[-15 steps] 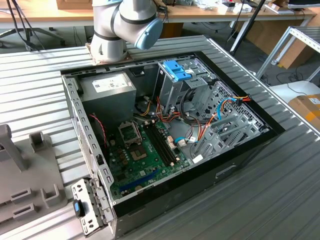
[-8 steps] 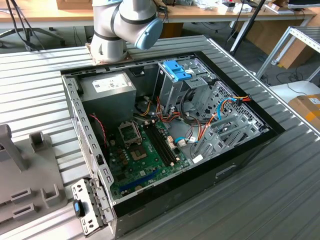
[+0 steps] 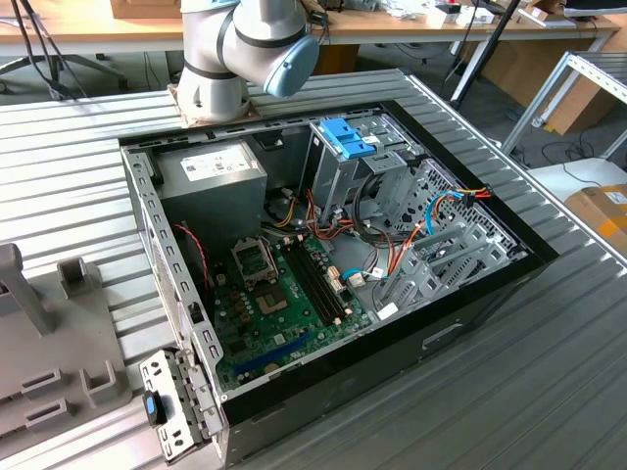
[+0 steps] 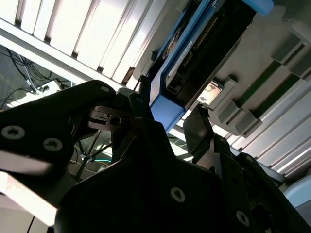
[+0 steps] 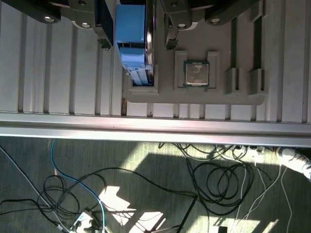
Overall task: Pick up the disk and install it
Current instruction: 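Pick up the disk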
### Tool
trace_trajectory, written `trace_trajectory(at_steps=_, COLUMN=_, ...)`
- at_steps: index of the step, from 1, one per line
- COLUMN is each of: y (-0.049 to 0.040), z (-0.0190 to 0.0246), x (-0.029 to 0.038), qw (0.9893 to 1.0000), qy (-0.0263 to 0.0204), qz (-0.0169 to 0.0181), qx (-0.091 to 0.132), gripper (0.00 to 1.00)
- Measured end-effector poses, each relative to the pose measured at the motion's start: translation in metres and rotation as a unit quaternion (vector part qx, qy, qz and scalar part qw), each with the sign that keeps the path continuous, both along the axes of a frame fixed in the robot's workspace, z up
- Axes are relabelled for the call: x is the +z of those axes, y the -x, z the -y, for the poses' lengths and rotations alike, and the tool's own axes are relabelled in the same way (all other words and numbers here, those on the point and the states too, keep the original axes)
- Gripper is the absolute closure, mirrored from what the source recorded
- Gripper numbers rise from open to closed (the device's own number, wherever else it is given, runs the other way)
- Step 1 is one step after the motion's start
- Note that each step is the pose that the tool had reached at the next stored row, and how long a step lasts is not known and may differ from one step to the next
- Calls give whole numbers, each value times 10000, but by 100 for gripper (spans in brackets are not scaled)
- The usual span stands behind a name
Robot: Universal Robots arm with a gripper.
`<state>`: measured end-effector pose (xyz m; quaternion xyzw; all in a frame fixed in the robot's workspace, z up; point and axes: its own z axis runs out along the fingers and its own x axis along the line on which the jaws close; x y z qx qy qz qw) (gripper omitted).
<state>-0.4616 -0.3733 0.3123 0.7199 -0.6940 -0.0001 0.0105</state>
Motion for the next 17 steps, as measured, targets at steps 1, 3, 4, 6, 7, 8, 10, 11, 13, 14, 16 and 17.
trace_trajectory(at_steps=1, y=0, z=-2, x=-1, qw=10000, qy=0, qz=0, qx=0, gripper=46)
trace_trajectory(at_steps=3, y=0, z=-5, x=-1, qw=10000, qy=1, qz=-1, qx=0, gripper=46)
trace_trajectory(at_steps=4, y=0, z=-5, x=-5, qw=10000, qy=1, qz=-1, qx=0, gripper=46)
trace_trajectory(at_steps=6, y=0, z=-5, x=-5, qw=10000, qy=1, qz=-2, qx=0, gripper=46)
trace_trajectory(at_steps=7, y=0, z=-5, x=-5, qw=10000, qy=1, qz=-2, qx=0, gripper=46)
trace_trajectory(at_steps=8, y=0, z=-5, x=-6, qw=10000, qy=1, qz=-2, qx=0, gripper=46)
trace_trajectory(at_steps=10, y=0, z=-5, x=-14, qw=10000, qy=0, qz=0, qx=0, gripper=46)
trace_trajectory(at_steps=11, y=0, z=-5, x=-18, qw=10000, qy=0, qz=-1, qx=-1, gripper=46)
trace_trajectory(at_steps=13, y=0, z=-5, x=-19, qw=10000, qy=1, qz=-2, qx=0, gripper=46)
trace_trajectory(at_steps=14, y=0, z=-5, x=-20, qw=10000, qy=1, qz=-1, qx=0, gripper=46)
trace_trajectory(at_steps=16, y=0, z=-22, x=-21, qw=10000, qy=0, qz=0, qx=-1, gripper=46)
trace_trajectory(at_steps=17, y=0, z=-27, x=-21, qw=10000, qy=0, qz=-1, qx=0, gripper=46)
